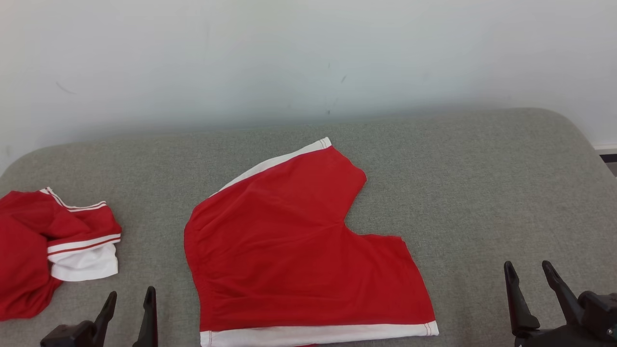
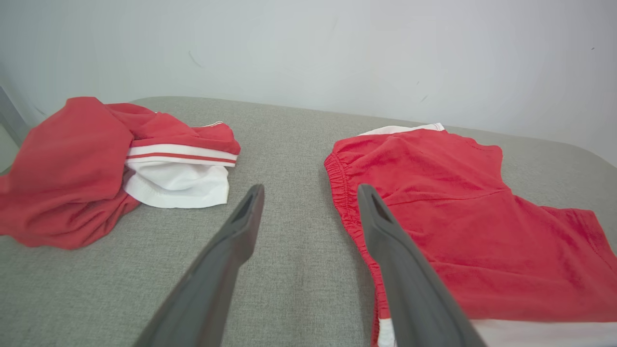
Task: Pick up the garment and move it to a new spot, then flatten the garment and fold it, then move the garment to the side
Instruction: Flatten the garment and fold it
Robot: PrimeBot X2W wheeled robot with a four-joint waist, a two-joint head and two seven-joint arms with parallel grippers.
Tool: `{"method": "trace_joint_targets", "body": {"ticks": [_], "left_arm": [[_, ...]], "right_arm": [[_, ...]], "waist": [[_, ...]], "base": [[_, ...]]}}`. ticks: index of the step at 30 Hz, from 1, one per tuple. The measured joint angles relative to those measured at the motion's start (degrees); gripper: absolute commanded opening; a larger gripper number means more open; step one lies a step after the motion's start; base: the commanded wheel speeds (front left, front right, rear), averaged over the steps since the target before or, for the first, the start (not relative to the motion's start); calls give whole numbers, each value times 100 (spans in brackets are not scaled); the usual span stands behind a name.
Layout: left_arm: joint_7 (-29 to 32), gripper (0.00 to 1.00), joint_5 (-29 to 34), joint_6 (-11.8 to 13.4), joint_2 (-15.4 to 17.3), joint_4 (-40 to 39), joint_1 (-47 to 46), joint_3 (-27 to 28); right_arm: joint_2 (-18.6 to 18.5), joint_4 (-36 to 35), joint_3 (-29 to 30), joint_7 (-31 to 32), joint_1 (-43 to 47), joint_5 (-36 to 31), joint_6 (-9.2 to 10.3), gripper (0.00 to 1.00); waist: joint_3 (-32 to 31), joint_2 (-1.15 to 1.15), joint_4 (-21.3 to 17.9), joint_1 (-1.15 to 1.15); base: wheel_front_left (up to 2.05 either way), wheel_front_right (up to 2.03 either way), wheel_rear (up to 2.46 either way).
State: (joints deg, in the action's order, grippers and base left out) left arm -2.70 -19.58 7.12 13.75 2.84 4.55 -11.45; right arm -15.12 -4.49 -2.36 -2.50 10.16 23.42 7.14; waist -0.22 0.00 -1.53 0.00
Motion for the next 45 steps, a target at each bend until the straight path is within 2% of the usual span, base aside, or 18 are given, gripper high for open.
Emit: {"method": "trace_joint_targets", "body": {"ticks": [45], "left_arm": [[275,100,154,-1,-63,-166,105,129]], "right_arm": [[80,-96,119,250,5,-35,0,100]], "waist": [[-11,0,41,0]], "base": [[0,0,0]]}}
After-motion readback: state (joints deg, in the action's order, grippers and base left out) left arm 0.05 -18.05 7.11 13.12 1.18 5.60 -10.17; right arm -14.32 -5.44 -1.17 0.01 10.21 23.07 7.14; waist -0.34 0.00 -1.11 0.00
